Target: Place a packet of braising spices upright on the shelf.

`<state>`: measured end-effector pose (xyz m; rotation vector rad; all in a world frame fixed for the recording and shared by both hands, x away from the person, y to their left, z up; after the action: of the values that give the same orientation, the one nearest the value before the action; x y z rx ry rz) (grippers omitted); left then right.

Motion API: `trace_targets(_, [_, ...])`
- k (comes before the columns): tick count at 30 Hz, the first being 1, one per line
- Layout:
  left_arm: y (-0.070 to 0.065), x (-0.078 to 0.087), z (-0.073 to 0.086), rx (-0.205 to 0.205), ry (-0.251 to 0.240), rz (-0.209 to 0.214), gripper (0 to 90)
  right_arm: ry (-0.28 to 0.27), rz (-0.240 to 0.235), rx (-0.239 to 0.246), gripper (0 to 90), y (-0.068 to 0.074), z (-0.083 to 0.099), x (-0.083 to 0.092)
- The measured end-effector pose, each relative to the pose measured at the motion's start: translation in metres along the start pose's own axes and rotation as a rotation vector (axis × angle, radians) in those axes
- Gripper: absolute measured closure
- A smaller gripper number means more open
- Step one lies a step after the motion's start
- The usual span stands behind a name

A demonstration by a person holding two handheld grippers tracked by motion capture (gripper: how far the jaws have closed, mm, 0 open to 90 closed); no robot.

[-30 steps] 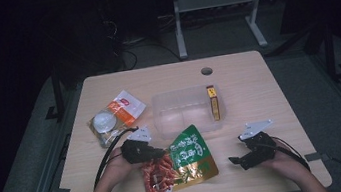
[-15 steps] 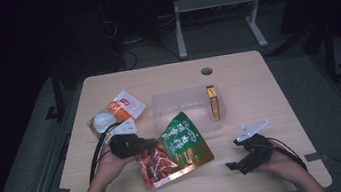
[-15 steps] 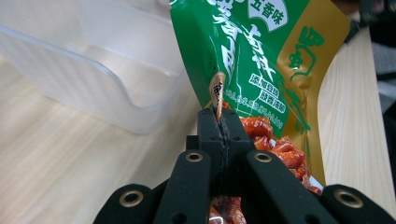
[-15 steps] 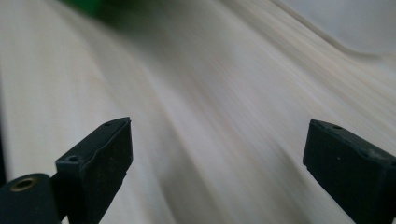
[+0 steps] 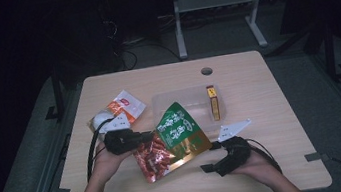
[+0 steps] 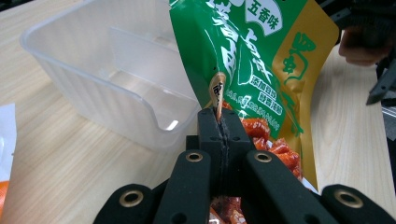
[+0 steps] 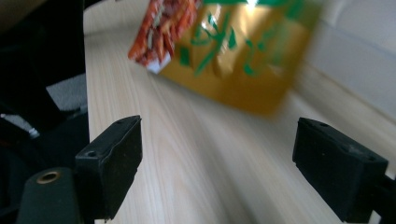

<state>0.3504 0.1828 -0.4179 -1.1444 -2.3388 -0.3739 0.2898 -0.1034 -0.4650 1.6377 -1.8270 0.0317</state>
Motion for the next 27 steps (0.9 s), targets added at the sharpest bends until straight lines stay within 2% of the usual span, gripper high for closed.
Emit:
trace_targets(6, [0.001, 0.000, -0.005, 0.013, -0.025, -0.019, 89.7, -0.065, 0.005, 0.000, 22.2, 0.002, -0.014, -0.010])
trace_targets(10, [0.002, 0.002, -0.006, 0.031, -0.048, -0.010, 89.7, -0.105, 0.021, -0.018, 29.7, -0.002, -0.020, -0.012])
trace_targets(15, [0.001, 0.003, -0.007, 0.034, -0.062, 0.002, 89.7, -0.137, 0.021, -0.015, 44.7, -0.008, -0.024, -0.015])
trace_targets(21, [0.000, 0.003, -0.007, 0.036, -0.066, 0.014, 89.6, -0.165, 0.016, -0.024, 71.5, -0.011, -0.030, -0.017])
trace_targets(27, [-0.003, 0.001, -0.006, 0.044, -0.081, 0.033, 89.5, -0.191, 0.003, -0.041, 87.5, -0.012, -0.031, -0.009])
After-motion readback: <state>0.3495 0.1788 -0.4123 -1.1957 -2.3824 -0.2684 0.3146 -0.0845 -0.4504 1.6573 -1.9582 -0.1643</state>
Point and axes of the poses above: each handheld gripper's, and its own axes: x roughly backward along the jaws, z roughly out of its underside, y roughly to its left, the point moved 4 cm from there along -x, roughly forward along the jaws, and after that the axes turned 14 degrees about -z, right-handed, at the moved point
